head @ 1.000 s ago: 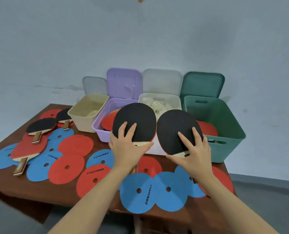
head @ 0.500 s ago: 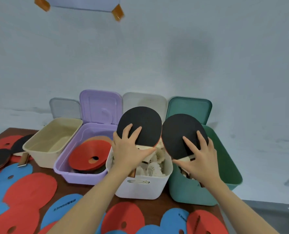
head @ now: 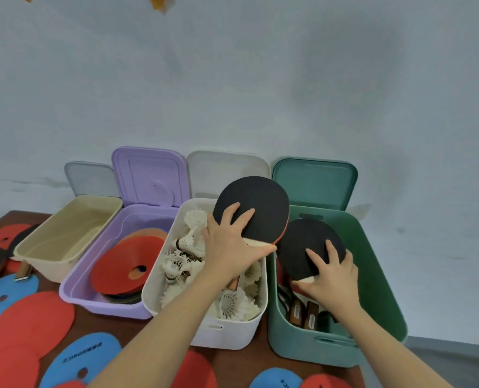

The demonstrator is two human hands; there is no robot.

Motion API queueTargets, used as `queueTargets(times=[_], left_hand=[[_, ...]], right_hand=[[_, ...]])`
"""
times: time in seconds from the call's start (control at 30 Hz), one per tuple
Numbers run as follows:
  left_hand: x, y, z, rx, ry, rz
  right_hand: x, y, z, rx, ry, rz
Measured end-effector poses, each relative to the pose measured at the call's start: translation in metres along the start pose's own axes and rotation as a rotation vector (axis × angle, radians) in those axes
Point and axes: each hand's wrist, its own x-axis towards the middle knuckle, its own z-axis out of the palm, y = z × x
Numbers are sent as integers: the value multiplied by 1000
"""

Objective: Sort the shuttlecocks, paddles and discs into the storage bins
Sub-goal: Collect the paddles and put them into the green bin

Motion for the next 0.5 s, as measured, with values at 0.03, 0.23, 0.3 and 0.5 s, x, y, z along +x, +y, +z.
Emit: queueTargets(times=[0.03, 0.23, 0.3, 0.5], left_hand=[[2, 4, 3, 6, 1, -1], [6, 32, 24, 68, -31, -27], [6, 42, 31, 95, -61, -31], [1, 78, 68, 157, -200, 5]], right_hand=[[2, 2, 4, -7, -59, 9], [14, 18, 6, 71, -67, -16], [15, 28, -5, 221, 56, -53], [15, 61, -35, 442, 312, -248]])
